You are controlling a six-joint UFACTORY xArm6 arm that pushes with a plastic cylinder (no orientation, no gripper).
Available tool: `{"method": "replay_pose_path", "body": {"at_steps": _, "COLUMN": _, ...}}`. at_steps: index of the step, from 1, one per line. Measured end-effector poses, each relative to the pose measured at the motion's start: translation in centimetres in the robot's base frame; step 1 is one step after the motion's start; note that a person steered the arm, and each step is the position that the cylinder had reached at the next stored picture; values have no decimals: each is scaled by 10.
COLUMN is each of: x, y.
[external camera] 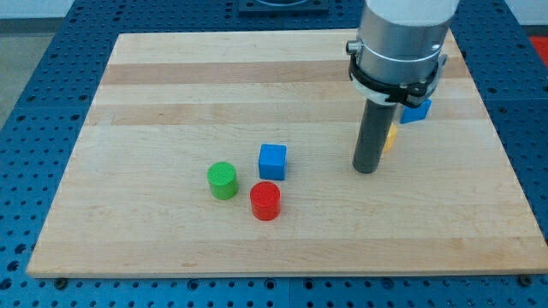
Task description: Slide the yellow heart below the blue triangle
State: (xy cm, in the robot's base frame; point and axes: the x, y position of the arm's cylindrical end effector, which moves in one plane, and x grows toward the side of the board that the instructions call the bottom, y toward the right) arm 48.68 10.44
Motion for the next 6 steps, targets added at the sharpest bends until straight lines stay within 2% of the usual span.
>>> {"method": "replay_pose_path", "body": {"at_steps": 3, "x": -22, "y": -23}}
{"method": "replay_pose_path", "body": {"at_steps": 6, "x": -32, "y": 3}}
